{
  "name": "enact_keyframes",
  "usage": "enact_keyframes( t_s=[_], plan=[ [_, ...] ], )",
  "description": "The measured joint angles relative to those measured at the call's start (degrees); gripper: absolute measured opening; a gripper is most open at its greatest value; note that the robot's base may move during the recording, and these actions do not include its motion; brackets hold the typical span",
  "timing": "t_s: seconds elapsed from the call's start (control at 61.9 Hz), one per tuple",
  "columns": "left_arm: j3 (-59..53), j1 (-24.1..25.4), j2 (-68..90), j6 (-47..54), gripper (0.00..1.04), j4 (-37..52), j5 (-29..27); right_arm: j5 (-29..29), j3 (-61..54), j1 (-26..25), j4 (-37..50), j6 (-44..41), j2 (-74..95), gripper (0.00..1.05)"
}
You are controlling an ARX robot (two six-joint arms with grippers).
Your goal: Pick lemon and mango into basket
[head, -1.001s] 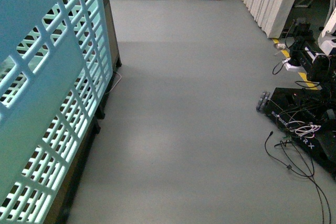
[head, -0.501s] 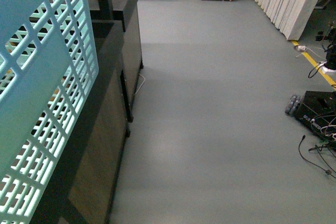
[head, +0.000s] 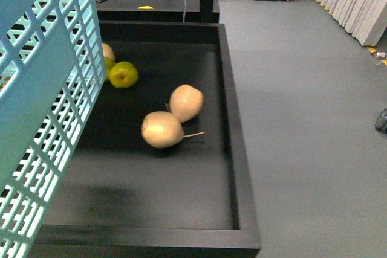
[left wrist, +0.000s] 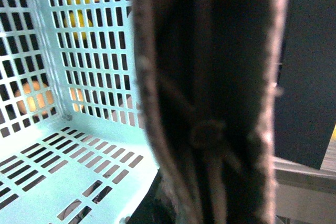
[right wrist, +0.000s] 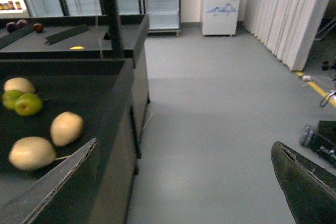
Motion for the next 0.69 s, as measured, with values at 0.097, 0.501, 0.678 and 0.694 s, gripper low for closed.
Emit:
enact_keyframes(
  t_s=[0.097,0.501,0.678,0.694],
  plan=[
    [0.00,0.02,0.00,0.00,0.06,0.00,-0.07,-0.02,0.00,0.00,-0.02,0.02,0.00,0.96],
    [0.02,0.02,-0.09,-0.02,0.06,-0.04,0.02,0.02,0.00,0.00,0.00,0.02,-0.02,0.96],
    [0.02,0.02,-0.13,-0.02,0.06,-0.04,-0.02,0.02,0.00,0.00,0.07,0.00,0.00,0.96],
    [0.02,0.02,-0.13,0.00,0.06,-0.04,-0.02,-0.04,0.00,0.00,0.04,0.00,0.00,0.96]
  ],
)
